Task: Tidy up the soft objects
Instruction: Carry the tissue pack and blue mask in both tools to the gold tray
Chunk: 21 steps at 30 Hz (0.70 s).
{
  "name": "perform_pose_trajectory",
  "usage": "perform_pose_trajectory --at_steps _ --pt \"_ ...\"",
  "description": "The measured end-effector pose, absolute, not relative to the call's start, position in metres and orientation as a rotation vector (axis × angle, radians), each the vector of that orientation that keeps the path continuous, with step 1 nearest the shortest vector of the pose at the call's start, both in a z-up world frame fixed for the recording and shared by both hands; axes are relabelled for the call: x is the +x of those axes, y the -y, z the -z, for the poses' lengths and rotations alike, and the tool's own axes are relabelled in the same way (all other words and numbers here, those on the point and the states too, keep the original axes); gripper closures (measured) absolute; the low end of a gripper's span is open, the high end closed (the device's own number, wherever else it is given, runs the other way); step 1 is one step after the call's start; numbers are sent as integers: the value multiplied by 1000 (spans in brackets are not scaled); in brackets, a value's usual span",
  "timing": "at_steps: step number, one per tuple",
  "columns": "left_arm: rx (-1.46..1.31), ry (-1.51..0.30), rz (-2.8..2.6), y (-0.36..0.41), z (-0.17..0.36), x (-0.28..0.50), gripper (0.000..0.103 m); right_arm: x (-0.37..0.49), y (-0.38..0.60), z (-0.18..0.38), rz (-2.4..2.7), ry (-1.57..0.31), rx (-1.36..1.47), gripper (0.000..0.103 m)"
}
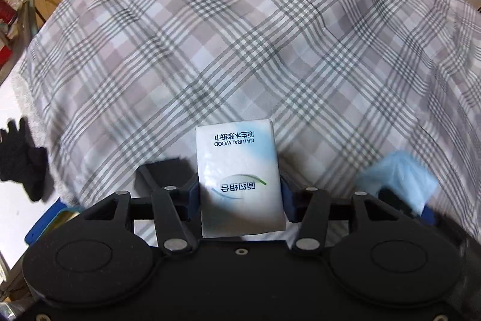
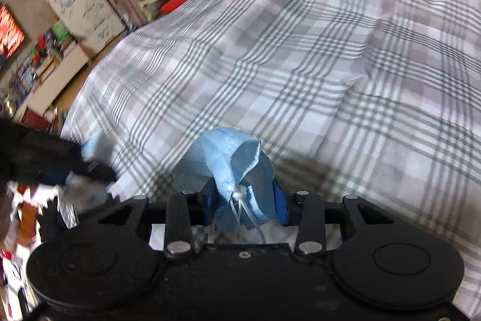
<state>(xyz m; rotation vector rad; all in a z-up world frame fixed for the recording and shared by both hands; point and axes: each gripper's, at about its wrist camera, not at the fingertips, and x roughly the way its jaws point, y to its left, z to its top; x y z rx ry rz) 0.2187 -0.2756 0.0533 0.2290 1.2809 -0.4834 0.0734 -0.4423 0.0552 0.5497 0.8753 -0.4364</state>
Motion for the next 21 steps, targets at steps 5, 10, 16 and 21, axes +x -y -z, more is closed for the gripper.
perform_pose_trajectory --at_steps 5,10,16,21 --pt "225 -1266 466 235 -78 195 52 64 446 -65 464 -851 561 65" --pt "212 -1251 407 180 -103 179 52 56 437 -80 444 -833 527 65" --pt "184 -1230 314 110 -119 164 52 54 404 -108 364 -811 476 65" --pt "159 -1245 249 59 -112 151 52 48 360 -132 261 -812 436 65"
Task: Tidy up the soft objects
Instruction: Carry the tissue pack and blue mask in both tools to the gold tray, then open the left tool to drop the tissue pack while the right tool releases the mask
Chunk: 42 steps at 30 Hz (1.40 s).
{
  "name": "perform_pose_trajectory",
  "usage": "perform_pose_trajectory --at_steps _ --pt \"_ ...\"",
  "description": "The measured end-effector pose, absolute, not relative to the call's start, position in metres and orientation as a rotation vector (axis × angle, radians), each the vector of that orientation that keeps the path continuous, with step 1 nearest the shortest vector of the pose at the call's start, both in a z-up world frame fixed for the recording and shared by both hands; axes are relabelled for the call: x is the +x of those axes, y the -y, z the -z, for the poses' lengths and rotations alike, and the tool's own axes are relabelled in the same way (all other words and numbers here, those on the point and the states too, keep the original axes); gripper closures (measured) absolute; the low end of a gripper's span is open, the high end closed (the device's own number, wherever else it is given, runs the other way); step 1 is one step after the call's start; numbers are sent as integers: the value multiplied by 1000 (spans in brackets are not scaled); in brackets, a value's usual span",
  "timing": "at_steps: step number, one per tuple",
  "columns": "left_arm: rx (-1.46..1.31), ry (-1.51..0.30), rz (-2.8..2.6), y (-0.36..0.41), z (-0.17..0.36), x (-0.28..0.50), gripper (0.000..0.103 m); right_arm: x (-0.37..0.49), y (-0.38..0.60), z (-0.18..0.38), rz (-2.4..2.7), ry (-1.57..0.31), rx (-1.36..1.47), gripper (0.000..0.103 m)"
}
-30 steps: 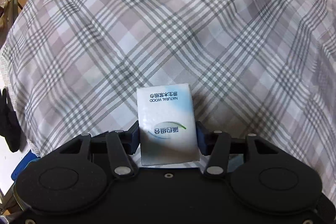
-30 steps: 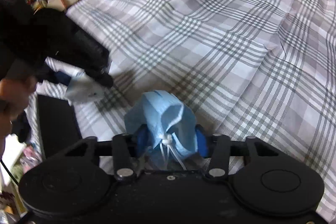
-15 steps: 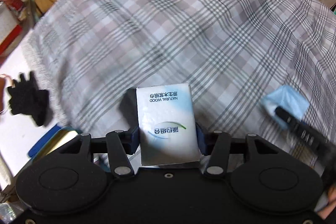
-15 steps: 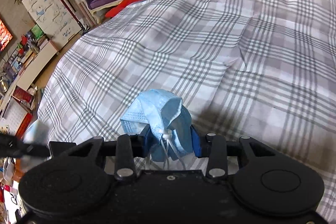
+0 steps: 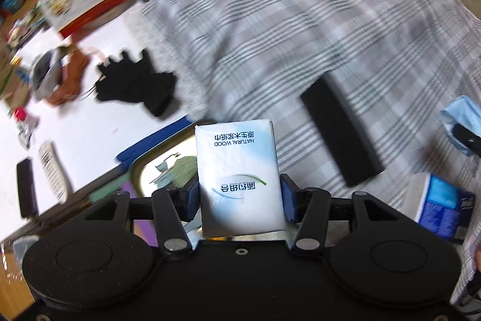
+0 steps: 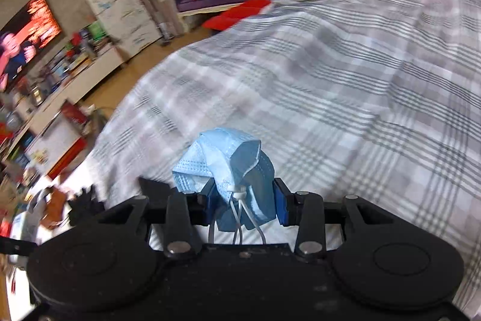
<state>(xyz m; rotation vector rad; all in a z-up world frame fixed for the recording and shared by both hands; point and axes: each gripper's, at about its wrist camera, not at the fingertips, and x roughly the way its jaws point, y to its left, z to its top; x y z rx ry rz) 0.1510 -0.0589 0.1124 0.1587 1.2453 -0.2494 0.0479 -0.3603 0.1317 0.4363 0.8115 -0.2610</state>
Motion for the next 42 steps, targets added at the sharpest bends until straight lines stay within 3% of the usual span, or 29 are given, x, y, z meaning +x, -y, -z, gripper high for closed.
perform_pose_trajectory --at_steps 8,21,42 --pt "117 -1298 148 -3 -77 138 52 36 262 -152 33 -877 336 65" --pt "-12 -1327 128 -56 -39 153 52 23 138 -133 -151 -1052 178 65" --pt "-54 -1435 111 -49 24 200 52 33 94 -84 -141 -1220 132 65"
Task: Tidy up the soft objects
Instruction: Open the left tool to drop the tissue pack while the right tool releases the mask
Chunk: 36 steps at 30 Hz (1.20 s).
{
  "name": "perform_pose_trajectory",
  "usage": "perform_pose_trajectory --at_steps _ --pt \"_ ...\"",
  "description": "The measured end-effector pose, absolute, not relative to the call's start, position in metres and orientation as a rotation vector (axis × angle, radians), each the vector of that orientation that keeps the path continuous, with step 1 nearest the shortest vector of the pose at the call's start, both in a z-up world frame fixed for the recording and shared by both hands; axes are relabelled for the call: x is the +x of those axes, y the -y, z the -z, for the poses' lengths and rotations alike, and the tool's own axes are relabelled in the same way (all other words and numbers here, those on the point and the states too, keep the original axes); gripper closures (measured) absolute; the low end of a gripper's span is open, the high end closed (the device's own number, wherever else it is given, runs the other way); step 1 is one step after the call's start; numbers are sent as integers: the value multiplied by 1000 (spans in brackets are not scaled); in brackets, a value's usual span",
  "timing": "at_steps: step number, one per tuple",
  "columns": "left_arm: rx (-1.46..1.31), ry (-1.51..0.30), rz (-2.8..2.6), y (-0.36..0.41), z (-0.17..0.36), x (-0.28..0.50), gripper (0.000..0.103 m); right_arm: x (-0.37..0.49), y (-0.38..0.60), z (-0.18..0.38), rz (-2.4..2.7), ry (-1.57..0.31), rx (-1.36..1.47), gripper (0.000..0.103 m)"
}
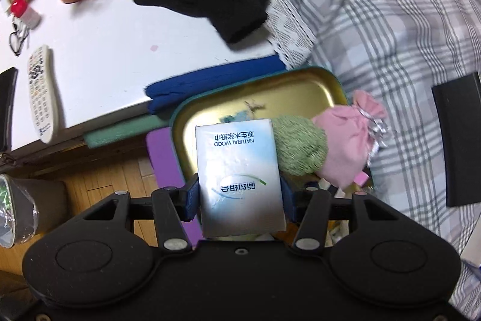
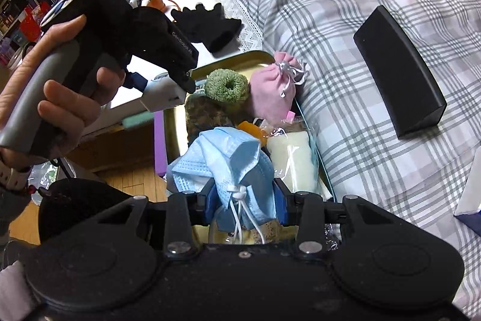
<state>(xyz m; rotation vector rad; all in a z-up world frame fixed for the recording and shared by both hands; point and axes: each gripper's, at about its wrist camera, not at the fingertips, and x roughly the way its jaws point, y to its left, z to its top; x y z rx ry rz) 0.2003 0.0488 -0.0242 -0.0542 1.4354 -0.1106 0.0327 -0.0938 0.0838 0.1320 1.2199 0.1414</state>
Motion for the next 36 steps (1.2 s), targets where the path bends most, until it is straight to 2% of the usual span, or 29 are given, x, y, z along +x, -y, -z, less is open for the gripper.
perform_pose_trajectory --at_steps 3,7,17,20,21,23,28,32,36 --pt "-31 -1459 144 -40 29 199 50 35 96 -79 -131 -1231 138 65" --pt "-16 -1463 190 -33 29 193 30 39 99 -75 -122 -1242 143 65" --pt "-17 -1429 167 -35 20 188 30 46 96 -70 -116 -1249 147 64" --pt "-19 -1405 145 -39 13 185 30 49 92 -71 -117 -1230 137 61" --pt "-19 -1396 135 -40 11 184 30 50 91 -71 -117 -1221 127 53" --pt "-15 -1380 120 -41 6 181 30 52 88 -72 -114 -1209 109 48" --pt "-3 -1347 100 -42 -3 171 30 51 90 -73 -113 -1204 109 42" --pt "-3 -1326 88 -42 -9 162 30 48 90 -74 -133 -1190 108 34" --pt "7 -1301 74 -42 -14 152 30 43 89 -79 -120 -1184 96 34"
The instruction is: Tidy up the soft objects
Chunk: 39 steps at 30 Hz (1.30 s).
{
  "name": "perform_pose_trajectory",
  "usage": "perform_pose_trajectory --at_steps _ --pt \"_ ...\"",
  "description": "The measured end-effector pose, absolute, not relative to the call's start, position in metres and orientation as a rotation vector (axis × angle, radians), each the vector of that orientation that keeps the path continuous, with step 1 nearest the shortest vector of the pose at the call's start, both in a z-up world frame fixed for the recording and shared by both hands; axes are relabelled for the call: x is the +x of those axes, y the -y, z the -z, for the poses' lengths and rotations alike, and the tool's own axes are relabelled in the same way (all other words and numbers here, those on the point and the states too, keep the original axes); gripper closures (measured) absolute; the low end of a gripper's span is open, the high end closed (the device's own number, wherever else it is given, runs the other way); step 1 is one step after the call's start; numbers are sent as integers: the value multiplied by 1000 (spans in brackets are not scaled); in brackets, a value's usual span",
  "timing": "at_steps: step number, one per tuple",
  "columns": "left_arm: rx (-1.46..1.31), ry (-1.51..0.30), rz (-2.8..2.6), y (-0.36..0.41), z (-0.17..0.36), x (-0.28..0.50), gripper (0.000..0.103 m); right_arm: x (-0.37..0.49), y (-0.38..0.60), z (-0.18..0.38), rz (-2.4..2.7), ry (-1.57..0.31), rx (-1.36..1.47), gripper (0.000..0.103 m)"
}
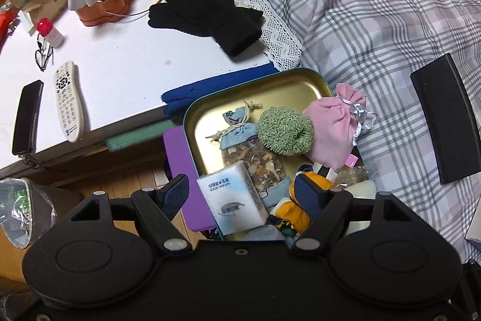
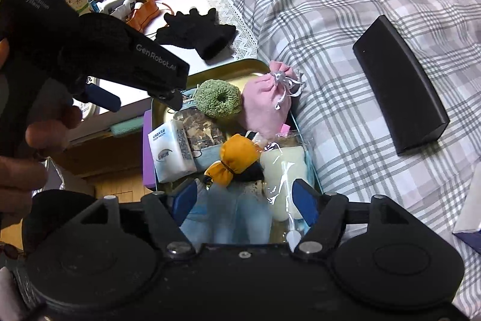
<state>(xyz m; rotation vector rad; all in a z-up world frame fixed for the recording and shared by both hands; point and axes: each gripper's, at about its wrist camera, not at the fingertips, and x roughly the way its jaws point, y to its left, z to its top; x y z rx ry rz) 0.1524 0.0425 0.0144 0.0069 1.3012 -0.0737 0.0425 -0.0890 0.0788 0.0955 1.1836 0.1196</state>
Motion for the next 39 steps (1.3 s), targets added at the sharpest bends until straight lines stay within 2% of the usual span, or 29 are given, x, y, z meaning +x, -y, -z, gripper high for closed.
perform_pose_trajectory --at_steps 23,39 --pt "17 -1155 5 -33 -42 59 29 -12 123 -93 9 -1155 129 33" --pt "-15 -1145 22 -18 -25 0 28 -51 147 -85 103 -1139 141 31"
